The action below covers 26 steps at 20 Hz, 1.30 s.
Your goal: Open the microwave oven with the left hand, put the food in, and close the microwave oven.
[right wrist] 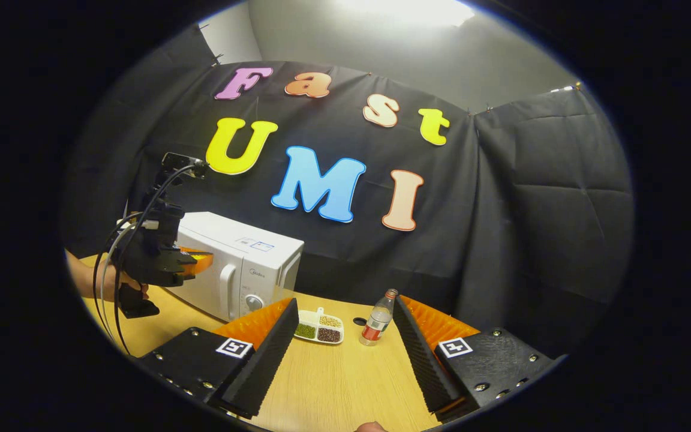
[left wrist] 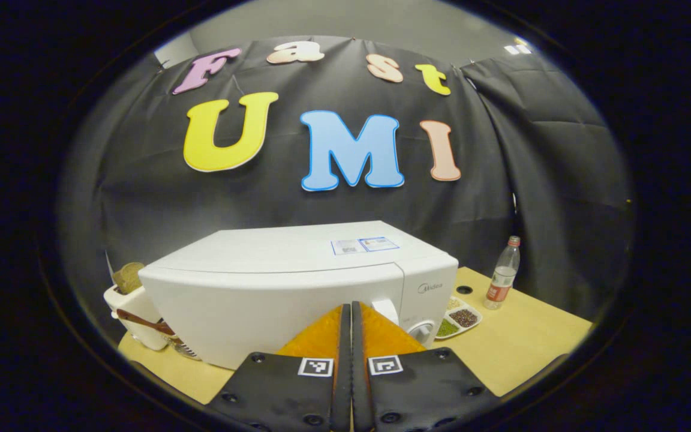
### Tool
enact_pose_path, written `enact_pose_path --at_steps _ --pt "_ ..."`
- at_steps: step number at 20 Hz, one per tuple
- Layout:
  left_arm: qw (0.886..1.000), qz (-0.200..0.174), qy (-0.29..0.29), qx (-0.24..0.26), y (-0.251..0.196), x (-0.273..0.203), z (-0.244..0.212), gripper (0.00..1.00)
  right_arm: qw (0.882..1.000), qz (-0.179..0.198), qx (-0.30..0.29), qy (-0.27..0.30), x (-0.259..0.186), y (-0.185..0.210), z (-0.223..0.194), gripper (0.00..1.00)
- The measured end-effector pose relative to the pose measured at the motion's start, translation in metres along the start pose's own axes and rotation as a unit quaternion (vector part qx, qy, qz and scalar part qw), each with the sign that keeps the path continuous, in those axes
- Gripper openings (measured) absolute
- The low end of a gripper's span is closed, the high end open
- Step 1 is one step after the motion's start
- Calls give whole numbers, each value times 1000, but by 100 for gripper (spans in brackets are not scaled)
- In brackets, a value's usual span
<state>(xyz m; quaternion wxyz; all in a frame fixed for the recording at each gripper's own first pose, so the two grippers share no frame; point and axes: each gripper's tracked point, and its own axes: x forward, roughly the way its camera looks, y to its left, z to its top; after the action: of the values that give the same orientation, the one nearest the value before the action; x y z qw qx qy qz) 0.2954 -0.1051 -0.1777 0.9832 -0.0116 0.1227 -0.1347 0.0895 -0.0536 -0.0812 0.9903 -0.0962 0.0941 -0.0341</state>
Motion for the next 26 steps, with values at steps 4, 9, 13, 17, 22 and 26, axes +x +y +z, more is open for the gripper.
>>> enact_pose_path --at_steps 4,9,13,17,22,26 --pt "999 35 -24 9 -1 -51 27 7 999 46 18 -17 -7 3 2 97" --pt "996 77 -43 11 1 -121 46 7 995 91 30 -38 -20 11 9 97" --pt "994 93 -61 19 3 -170 63 7 992 100 54 -52 -32 24 19 97" --pt "993 94 -73 13 8 -216 72 7 991 95 76 -49 -48 37 21 97" --pt "992 87 -81 26 17 -270 74 7 992 73 84 -51 -79 50 28 98" --pt "992 90 -87 31 28 -311 69 7 993 61 84 -58 -105 61 35 97"
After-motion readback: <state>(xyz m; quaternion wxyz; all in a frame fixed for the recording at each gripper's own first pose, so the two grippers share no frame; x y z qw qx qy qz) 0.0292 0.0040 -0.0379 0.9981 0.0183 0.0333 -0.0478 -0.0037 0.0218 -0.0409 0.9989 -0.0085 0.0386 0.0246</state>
